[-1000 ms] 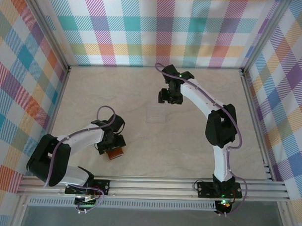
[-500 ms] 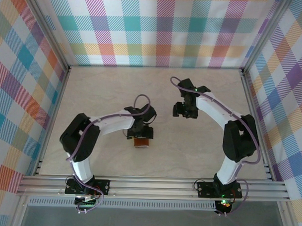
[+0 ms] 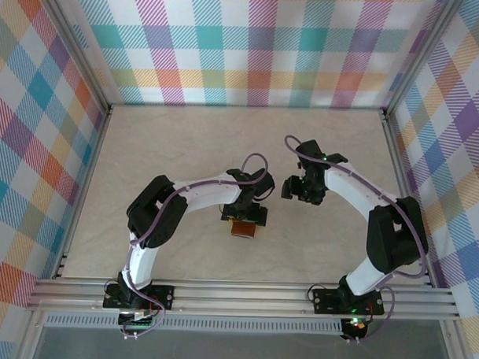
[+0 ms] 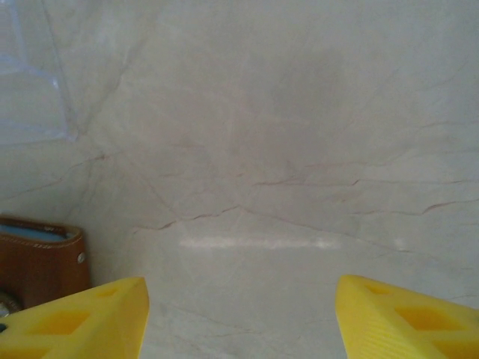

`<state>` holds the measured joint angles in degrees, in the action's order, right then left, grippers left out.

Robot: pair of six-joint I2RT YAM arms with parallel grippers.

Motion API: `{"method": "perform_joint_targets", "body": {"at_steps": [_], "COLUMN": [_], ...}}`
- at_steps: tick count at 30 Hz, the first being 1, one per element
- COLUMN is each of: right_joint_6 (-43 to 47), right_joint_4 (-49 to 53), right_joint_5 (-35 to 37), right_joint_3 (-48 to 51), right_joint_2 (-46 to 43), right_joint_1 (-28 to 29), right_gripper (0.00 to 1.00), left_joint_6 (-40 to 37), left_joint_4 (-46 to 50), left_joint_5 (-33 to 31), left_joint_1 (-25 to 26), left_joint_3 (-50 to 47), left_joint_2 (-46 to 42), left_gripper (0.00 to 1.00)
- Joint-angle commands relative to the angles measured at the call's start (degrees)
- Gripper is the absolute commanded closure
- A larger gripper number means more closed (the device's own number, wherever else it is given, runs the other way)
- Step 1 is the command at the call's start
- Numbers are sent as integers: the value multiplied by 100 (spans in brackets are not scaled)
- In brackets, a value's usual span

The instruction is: Take the credit cards out of the card holder

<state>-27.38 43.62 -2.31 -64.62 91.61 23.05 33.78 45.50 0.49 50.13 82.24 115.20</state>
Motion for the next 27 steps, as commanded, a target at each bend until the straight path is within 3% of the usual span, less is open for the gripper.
{"method": "perform_joint_targets", "body": {"at_steps": [1, 8, 19, 27], "right_joint_6": [-359, -966, -1200, -1237], "right_joint_4": [-428, -1656, -2352, -2410], "right_joint_5": [-802, -2007, -2276, -2369], "right_joint_3": [294, 1017, 709, 399], "right_joint_2": [-319, -302, 646, 1130], "right_joint_1": [15, 153, 794, 955], "right_gripper": [34, 41, 51, 52], "left_joint_6": [29, 406, 687, 675], "left_joint_4": [319, -207, -609, -824], "left_joint_5": [-223, -177, -34, 393], "left_joint_1": [43, -262, -765, -937], "left_joint_3": [-9, -1028, -2212, -2477], "left_joint_2": [-463, -1392, -2489, -2638], "left_gripper": [8, 9, 18, 20]}}
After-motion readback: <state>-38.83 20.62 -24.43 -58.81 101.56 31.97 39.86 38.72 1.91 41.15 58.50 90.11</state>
